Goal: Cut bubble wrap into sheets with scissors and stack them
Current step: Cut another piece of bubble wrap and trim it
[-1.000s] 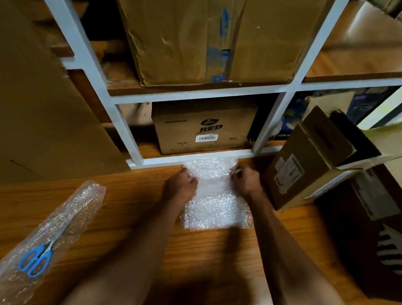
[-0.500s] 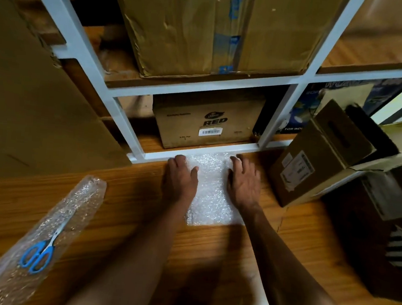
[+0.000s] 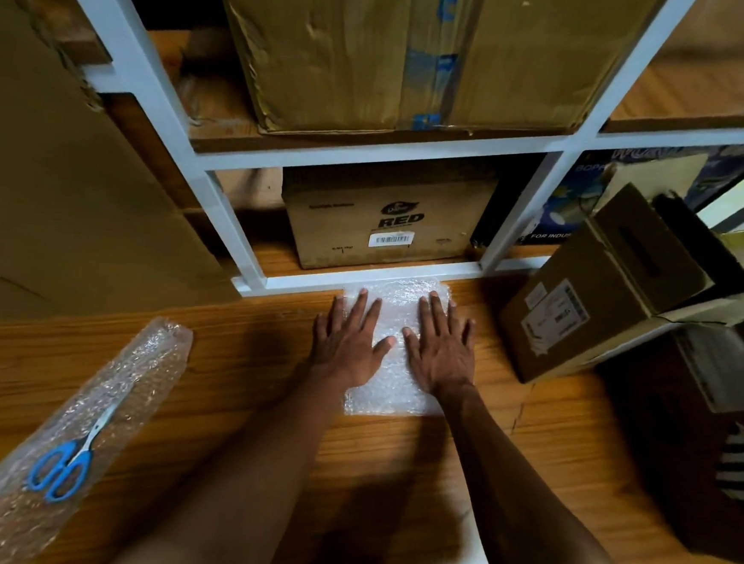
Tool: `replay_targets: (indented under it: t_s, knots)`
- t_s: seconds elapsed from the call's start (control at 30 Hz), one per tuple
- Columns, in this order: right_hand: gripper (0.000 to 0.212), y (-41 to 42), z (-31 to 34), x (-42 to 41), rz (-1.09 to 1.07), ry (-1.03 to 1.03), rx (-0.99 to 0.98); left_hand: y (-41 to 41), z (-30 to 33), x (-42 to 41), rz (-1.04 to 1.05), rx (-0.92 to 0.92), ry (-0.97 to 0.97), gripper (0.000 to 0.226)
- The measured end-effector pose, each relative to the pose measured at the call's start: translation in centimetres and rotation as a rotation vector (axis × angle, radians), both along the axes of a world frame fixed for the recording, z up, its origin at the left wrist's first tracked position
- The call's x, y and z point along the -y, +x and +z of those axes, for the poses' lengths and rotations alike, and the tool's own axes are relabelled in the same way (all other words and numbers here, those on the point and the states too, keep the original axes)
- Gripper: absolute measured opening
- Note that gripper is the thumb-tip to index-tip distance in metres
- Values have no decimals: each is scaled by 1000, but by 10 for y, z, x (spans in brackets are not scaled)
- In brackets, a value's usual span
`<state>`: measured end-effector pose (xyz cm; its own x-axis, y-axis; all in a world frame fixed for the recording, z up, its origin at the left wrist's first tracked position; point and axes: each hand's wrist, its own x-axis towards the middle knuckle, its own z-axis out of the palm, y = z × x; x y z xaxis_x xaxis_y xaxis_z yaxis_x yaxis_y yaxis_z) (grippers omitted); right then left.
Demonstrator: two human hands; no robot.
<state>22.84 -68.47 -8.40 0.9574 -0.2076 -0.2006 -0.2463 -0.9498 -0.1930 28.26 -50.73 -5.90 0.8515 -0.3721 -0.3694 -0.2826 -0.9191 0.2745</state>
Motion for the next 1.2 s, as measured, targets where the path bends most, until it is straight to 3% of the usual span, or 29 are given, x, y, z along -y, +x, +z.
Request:
replay_targets:
  t_s: [0.17,0.3,0.7,0.87,1.2]
  knots:
    - [75,-4,10,-10,-73,-27,47,0,7,-8,43,12,-97,75]
    - [71,-12,23,-24,-73,-53,136,-9,17,-23,118,104,-205,61]
    - [29,-74,45,-150,135,101,400,-58,26,-148,228,209,-303,25]
    - [26,-92,46,-233,154,168,396,-80,27,-233,208,254,-380,17]
    - [25,-114,45,-409,229,414,202,-115,27,-416,331,442,-271,26]
